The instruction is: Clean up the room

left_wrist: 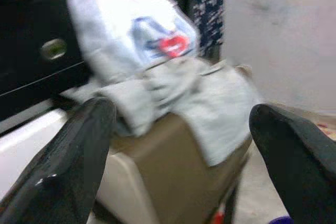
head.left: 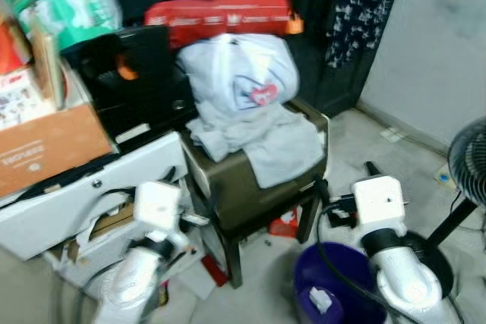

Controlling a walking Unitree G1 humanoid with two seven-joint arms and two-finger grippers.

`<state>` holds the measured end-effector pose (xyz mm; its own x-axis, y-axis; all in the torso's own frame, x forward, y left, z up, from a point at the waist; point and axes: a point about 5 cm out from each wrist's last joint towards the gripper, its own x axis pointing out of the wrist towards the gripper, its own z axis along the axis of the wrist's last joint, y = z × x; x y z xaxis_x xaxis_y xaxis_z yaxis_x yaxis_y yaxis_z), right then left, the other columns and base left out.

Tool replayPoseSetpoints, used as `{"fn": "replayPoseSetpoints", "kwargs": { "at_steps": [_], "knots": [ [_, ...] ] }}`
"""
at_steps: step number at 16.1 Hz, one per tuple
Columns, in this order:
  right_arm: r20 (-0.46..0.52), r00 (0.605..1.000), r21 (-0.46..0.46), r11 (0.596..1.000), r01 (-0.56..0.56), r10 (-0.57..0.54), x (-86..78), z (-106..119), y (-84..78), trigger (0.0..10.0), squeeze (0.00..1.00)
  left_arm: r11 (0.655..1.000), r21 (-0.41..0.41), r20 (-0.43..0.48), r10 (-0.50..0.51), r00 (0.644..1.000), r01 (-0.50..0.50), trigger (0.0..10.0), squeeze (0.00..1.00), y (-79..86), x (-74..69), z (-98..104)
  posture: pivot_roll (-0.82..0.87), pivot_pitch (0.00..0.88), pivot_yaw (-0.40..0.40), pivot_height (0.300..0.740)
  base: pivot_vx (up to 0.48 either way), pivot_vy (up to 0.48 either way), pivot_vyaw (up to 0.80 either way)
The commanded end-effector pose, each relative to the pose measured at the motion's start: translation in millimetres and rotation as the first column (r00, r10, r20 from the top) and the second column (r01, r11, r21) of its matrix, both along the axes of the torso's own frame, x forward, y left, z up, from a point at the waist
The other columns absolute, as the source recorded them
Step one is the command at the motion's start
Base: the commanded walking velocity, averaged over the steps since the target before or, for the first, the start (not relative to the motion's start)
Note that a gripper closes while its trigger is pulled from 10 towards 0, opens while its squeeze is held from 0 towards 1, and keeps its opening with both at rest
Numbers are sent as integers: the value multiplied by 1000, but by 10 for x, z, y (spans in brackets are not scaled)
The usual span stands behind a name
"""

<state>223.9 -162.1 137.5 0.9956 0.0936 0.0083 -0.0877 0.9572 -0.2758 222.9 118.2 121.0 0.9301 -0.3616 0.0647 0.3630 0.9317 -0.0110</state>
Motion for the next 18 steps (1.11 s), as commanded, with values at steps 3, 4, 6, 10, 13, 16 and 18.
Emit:
{"fn": "replayPoseSetpoints", "kwargs": {
  "at_steps": [3, 4, 6, 10, 13, 16, 18],
  "knots": [
    [18, 1000, 6, 1000, -10, 10, 21, 32, 37, 10000, 0, 1000, -10, -12, 25, 1000, -25, 10000, 0, 77, 17, -18, -104, 19, 30, 740, 0, -134, 0],
    [17, 1000, 6, 1000, -10, 10, 22, 31, 38, 10000, 0, 999, -16, -18, 30, 999, -30, 10000, 0, 88, 21, -22, -104, 19, 30, 740, 0, 0, 0],
    [19, 1000, 3, 1000, -10, 10, 24, 32, 36, 10000, 0, 999, -6, -14, 32, 999, -32, 10000, 0, 90, 22, -19, -104, 19, 30, 740, 0, 0, 0],
    [24, 1000, -10, 1000, -7, 8, 34, 32, 30, 10000, 0, 999, -6, -11, 33, 999, -33, 10000, 0, 94, 22, -22, -103, 16, 29, 740, 0, 0, 0],
    [25, 1000, -7, 1000, -13, 13, 27, 27, 48, 10000, 0, 999, -4, -10, 40, 999, -40, 10000, 0, 99, 21, -20, -101, 18, 30, 740, 0, 0, 690],
    [21, 1000, -3, 1000, -19, 19, 26, 17, 60, 10000, 0, 999, -4, -8, 49, 999, -49, 10000, 0, 111, 25, -14, -99, 20, 32, 740, 0, 0, 800],
    [18, 1000, -2, 1000, -20, 20, 25, 5, 62, 10000, 0, 999, -5, -7, 49, 999, -49, 10000, 0, 115, 29, -13, -97, 21, 33, 740, 0, 0, 800]
  ]
}}
